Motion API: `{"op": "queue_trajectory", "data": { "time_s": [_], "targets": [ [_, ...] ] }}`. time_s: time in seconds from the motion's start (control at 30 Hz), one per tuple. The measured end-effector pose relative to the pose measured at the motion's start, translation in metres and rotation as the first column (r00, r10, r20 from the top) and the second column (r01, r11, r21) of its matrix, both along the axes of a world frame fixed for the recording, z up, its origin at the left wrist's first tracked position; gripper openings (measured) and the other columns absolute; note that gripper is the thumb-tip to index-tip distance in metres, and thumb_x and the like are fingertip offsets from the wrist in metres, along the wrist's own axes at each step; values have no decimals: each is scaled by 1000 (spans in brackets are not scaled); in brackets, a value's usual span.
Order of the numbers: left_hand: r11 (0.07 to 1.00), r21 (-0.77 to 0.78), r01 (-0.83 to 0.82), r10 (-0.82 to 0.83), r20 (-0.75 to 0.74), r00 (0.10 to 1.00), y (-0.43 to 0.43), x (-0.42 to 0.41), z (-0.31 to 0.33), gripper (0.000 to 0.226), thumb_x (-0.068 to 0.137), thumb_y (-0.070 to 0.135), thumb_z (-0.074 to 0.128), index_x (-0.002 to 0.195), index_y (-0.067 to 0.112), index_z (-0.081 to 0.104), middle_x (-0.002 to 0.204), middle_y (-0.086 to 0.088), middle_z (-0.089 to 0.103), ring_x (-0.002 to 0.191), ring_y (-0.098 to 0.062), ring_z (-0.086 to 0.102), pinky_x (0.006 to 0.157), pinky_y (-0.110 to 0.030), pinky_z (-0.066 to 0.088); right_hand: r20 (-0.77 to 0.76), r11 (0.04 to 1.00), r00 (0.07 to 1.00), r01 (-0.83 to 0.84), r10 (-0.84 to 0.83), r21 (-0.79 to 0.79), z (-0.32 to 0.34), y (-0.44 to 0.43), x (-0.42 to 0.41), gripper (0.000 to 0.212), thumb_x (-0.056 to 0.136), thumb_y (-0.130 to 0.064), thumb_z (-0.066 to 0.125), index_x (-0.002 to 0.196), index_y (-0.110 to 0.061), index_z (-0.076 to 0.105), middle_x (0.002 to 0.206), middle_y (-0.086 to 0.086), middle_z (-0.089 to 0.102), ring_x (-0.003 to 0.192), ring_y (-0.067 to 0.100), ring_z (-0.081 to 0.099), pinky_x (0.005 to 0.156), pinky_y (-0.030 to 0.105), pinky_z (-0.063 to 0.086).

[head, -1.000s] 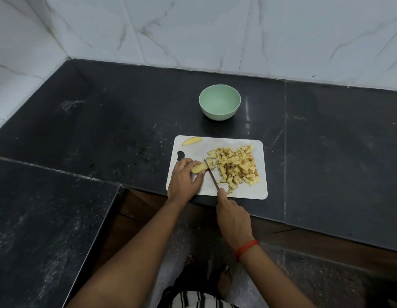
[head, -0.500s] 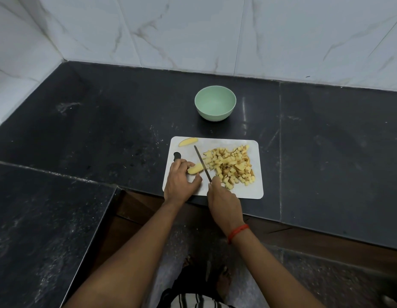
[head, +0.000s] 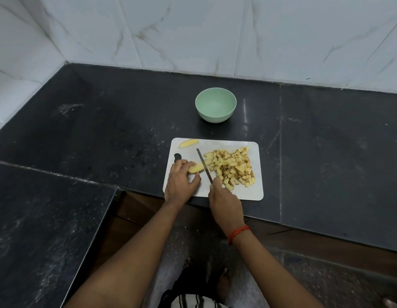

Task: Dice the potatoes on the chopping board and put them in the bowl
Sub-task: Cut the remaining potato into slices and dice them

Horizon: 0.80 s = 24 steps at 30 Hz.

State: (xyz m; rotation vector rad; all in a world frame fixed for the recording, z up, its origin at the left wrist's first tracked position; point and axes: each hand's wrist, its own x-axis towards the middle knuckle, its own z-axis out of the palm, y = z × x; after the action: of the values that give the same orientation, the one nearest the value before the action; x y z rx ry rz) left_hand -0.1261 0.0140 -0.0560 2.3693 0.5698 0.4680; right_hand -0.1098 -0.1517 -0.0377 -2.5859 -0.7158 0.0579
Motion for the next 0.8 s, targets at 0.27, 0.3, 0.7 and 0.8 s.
{"op": "queue_trajectory", "data": {
  "time_s": [0.27,0.3,0.7,0.8],
  "targets": [
    [999,28,15,-15,-19,1000,1,0,1,35,89,33,72,122,19,70,116,5,55,111,-15,50,95,-32,48,-54,992,997,-63,57,-105,11,1,2,27,107,-28,35,131,-16,41,87,9,69,74,32,67,56,34,34],
    [999,28,15,-15,-20,1000,1,0,1,35,89,33,71,122,19,70,116,5,55,111,-15,50,95,-32,48,-62,991,996,-64,57,-119,12,1,2,26,107,-27,36,130,-16,41,86,9,68,74,32,67,56,33,34],
    [1000,14,20,-20,-15,1000,0,1,4,34,85,28,74,118,19,70,118,5,58,109,-15,51,92,-34,50,29,992,998,53,-50,-112,18,29,1,41,91,-10,64,127,-16,44,65,8,66,51,26,64,44,26,31],
    [1000,17,21,-21,-24,999,0,1,3,34,86,30,74,118,20,70,118,6,58,109,-14,50,90,-32,49,41,995,998,47,-43,-85,22,31,1,37,89,-10,68,124,-13,55,62,6,64,47,24,63,44,23,29]
  ]
}}
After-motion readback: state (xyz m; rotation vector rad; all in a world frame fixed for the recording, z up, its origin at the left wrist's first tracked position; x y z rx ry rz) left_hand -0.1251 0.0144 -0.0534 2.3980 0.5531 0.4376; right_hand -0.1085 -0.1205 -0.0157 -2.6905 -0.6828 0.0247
